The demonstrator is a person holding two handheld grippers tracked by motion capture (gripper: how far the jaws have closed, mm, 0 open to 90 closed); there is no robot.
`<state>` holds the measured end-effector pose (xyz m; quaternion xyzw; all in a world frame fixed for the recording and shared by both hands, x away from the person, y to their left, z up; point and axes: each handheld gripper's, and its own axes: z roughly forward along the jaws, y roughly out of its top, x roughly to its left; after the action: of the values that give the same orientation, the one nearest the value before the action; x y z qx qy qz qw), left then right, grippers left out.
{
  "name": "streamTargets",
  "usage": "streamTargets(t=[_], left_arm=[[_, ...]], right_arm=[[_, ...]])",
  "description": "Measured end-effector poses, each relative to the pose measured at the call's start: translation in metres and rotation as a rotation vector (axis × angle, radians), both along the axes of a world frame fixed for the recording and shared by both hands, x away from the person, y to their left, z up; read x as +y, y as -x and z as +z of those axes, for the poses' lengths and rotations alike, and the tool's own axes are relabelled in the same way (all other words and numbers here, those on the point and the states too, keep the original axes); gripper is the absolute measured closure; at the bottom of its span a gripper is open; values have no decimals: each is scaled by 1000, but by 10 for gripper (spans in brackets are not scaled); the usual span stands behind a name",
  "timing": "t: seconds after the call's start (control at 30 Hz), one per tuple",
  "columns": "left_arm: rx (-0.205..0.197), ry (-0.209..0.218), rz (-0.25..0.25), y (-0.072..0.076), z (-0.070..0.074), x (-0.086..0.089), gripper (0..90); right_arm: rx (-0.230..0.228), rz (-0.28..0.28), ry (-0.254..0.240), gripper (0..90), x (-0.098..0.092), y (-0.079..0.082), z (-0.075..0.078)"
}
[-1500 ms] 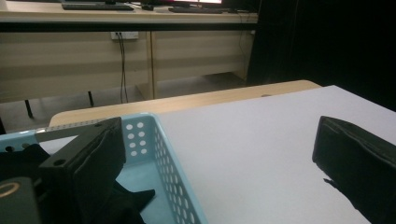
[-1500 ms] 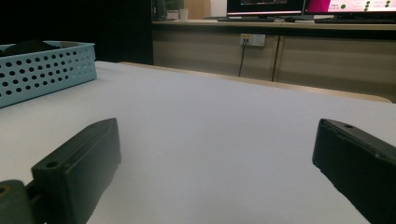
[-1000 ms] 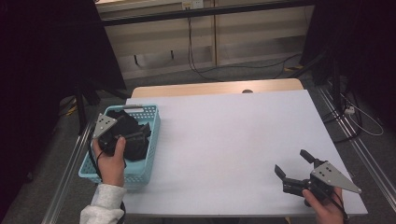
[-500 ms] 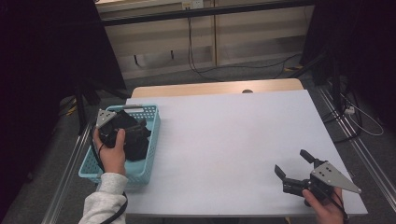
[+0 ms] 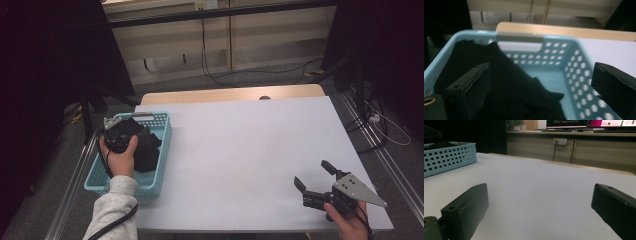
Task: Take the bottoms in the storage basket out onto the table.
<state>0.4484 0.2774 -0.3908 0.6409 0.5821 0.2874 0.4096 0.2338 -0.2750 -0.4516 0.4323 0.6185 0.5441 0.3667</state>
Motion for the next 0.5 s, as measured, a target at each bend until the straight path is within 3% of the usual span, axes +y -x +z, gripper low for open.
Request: streamTargets(t=[0.07, 0.37, 0.4, 0.43, 0.5], left_arm=[[45, -19, 33, -6, -6, 2, 36], [136, -5, 107, -22, -16, 9, 37], [163, -24, 129, -25, -19, 9, 34], [163, -24, 129, -25, -19, 9, 31], [219, -36, 145, -30, -25, 12, 32]], right_arm=[[0, 2, 0, 4, 1, 0, 0], [3, 3, -3, 4, 1, 0, 0], [4, 6, -3, 4, 1, 0, 0], [4, 6, -3, 4, 1, 0, 0], [5, 8, -4, 4, 1, 0, -1]])
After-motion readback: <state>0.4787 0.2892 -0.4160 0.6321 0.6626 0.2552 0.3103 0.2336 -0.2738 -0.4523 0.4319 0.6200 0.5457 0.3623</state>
